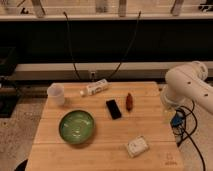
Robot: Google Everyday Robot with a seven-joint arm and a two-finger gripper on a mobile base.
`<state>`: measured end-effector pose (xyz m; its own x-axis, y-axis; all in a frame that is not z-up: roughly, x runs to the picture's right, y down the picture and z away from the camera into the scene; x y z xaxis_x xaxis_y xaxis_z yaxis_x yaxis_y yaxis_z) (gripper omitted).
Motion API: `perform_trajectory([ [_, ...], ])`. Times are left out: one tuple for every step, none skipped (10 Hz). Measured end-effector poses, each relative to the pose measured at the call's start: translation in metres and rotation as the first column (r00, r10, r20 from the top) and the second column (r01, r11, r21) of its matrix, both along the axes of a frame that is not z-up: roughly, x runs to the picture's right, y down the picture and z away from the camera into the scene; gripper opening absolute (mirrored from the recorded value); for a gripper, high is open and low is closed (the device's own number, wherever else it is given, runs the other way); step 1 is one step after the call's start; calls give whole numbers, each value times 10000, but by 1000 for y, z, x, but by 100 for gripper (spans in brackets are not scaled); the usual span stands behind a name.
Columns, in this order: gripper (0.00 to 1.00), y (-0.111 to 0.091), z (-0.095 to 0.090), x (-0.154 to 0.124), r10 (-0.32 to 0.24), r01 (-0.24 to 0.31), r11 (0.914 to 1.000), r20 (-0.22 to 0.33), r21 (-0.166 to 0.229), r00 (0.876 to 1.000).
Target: Place the white sponge in the ceramic bowl
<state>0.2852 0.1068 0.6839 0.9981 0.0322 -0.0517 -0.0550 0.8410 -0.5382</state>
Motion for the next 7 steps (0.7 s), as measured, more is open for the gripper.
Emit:
perform_trajectory([
  [80, 0, 0, 0, -1, 1, 10000, 0, 0, 10000],
  [80, 0, 0, 0, 0, 0, 10000, 1, 0, 10000],
  [80, 0, 0, 0, 0, 0, 10000, 1, 0, 10000],
  [80, 0, 0, 0, -1, 1, 10000, 0, 0, 10000],
  [80, 1, 0, 0, -18, 18, 10000, 4, -5, 10000],
  [80, 4, 1, -2, -83, 83, 10000, 29, -35, 10000],
  [80, 17, 5, -13, -336, 337, 9994, 150, -126, 9993],
])
